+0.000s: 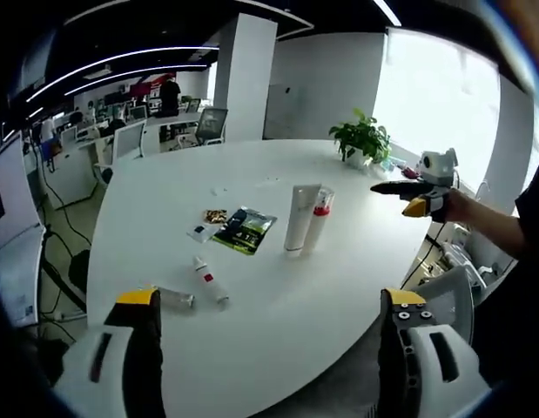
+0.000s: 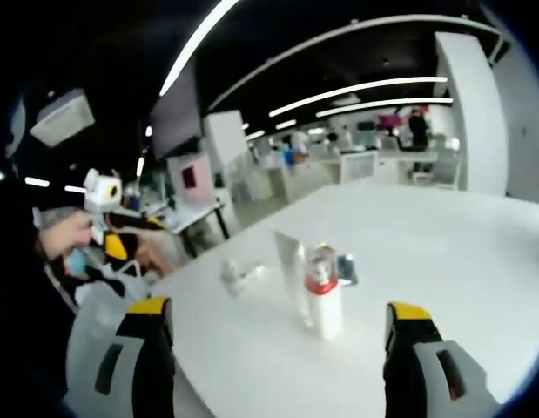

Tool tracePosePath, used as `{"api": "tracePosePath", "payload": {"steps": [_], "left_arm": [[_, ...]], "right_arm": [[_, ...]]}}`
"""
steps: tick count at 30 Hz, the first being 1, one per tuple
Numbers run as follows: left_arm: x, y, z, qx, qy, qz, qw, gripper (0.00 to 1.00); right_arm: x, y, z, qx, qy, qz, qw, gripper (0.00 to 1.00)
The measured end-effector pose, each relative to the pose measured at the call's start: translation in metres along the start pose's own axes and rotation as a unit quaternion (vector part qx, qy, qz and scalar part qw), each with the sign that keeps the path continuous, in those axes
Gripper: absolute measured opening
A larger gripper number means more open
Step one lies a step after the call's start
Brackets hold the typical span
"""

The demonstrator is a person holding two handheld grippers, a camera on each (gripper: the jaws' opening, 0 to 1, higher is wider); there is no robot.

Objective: Arrange the skincare products in the storage area until every visible bottle or jar stands upright without overlapping.

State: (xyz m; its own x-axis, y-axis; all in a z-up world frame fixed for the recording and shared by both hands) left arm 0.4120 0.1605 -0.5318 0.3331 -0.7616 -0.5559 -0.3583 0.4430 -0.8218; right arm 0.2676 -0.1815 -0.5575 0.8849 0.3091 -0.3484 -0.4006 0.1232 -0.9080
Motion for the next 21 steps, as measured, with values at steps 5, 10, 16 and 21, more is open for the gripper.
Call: {"api": "tracePosePath", "payload": {"steps": [5, 10, 16, 21], "left_arm": [[-0.006, -0.001, -0.002, -0.001, -0.002, -0.003, 1.0, 0.99], [-0.016, 0.002, -0.003, -0.002, -0.007, 0.0, 1.0, 0.99], [-0.028, 0.013, 0.003, -0.009, -0.018, 0.009, 0.9997, 0.99], [-0.031, 0.023, 0.009, -0.017, -0.023, 0.02, 0.9994, 0.99]], "right_arm": [[-0.018, -0.005, 0.005, 0.003, 0.019, -0.01, 0.9998, 0.99], [-0.031, -0.006, 0.011, -0.007, 0.034, -0.002, 0.9994, 0.99], [-0.045, -0.002, 0.022, -0.01, 0.052, 0.005, 0.9986, 0.99], [-0.052, 0.007, 0.027, -0.016, 0.06, 0.021, 0.9978, 0.99]]}}
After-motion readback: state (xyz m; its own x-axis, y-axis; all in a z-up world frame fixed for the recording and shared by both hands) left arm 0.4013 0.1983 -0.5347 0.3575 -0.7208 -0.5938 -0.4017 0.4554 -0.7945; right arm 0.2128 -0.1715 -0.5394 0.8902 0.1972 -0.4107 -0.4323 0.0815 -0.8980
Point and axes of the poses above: the point that each gripper's makers call its tool centre point, and the gripper's own axes: x roughly forward along the fingers, z roughly to its left, y roughly out of its underside, the point moved 8 cm from there along -x, roughly backward along the fingers, and after that the axes turned 1 degree about x, right-handed, at the moved point
